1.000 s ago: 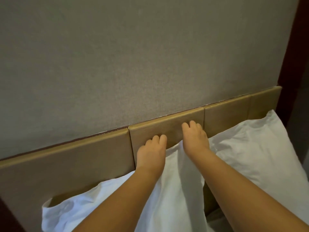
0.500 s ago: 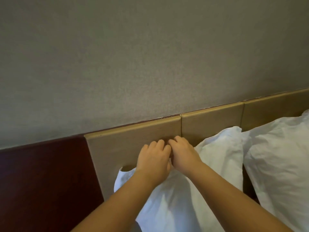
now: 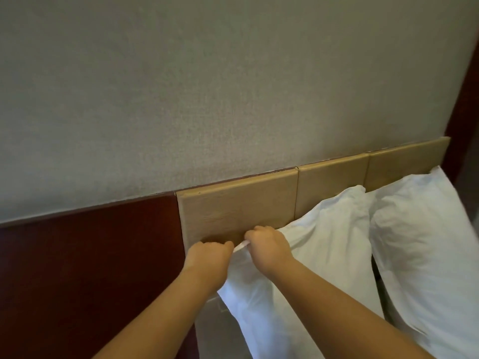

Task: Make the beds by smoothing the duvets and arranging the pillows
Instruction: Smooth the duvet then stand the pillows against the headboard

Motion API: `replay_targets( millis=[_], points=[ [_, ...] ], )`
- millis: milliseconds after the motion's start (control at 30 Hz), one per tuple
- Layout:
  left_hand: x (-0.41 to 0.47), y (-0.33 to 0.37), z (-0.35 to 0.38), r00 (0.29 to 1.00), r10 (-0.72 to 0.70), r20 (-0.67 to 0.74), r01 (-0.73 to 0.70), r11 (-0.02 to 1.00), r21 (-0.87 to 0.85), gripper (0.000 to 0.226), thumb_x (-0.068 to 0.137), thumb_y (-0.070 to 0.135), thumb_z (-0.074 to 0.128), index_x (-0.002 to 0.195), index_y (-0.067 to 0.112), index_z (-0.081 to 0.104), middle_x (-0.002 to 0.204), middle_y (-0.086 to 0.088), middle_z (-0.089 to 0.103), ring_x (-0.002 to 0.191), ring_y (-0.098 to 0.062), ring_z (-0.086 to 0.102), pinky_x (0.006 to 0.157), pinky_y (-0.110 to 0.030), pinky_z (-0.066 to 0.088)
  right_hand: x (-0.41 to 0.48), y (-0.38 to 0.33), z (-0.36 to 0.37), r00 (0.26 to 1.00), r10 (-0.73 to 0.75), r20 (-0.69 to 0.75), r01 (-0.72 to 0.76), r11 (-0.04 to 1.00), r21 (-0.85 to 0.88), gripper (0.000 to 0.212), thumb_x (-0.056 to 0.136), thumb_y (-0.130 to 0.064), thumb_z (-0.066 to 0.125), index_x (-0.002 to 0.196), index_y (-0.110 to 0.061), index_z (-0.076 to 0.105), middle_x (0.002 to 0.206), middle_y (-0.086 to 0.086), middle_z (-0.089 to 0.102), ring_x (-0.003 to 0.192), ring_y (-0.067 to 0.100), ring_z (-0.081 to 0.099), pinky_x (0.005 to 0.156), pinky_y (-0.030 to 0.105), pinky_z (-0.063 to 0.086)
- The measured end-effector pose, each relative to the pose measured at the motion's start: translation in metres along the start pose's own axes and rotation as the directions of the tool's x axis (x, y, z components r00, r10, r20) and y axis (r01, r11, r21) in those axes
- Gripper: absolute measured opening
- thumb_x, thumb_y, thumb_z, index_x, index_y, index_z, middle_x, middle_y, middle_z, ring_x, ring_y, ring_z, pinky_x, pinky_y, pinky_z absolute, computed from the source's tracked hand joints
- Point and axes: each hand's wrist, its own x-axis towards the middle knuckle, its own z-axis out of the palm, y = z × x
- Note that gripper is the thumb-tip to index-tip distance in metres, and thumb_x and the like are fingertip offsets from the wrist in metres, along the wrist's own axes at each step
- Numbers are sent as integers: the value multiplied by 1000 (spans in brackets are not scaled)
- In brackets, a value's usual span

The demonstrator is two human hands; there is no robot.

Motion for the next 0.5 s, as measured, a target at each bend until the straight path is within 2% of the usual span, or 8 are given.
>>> replay_targets(
  millis=[133, 267, 400, 500],
  points=[
    [-7, -17, -15, 974, -203, -98, 195, 977, -84, 24, 92, 15, 50, 115, 21, 45, 100, 1, 68, 90, -20, 67, 62, -32, 43, 6, -26, -6, 990, 54, -128, -50, 998, 35, 18, 92, -15, 57, 109, -15, 63, 109, 6, 62, 101, 23, 57, 89, 32, 46],
    [-18, -16, -14, 938, -293, -184, 273, 953, -129, 40, 93, 19, 49, 130, 22, 33, 90, 5, 67, 69, -14, 62, 53, -27, 44, 8, -43, -4, 975, 135, -176, -123, 990, 76, 21, 92, -10, 56, 112, -10, 61, 111, 9, 61, 104, 26, 57, 90, 34, 46],
    [-29, -4, -7, 920, -299, -253, 256, 948, -192, 29, 94, 22, 48, 120, 21, 35, 91, 3, 65, 74, -14, 64, 51, -25, 46, -3, -52, 4, 953, 92, -288, -78, 995, 58, 11, 84, -11, 65, 95, -10, 65, 95, 10, 64, 86, 26, 62, 76, 35, 54],
    [-38, 2, -4, 906, -326, -268, 258, 931, -259, 24, 94, 22, 46, 115, 20, 35, 80, 3, 61, 63, -11, 55, 47, -23, 42, -15, -57, 2, 922, 107, -372, -78, 993, 94, 17, 76, -19, 76, 88, -15, 65, 87, 5, 65, 70, 19, 63, 59, 27, 54]
  ],
)
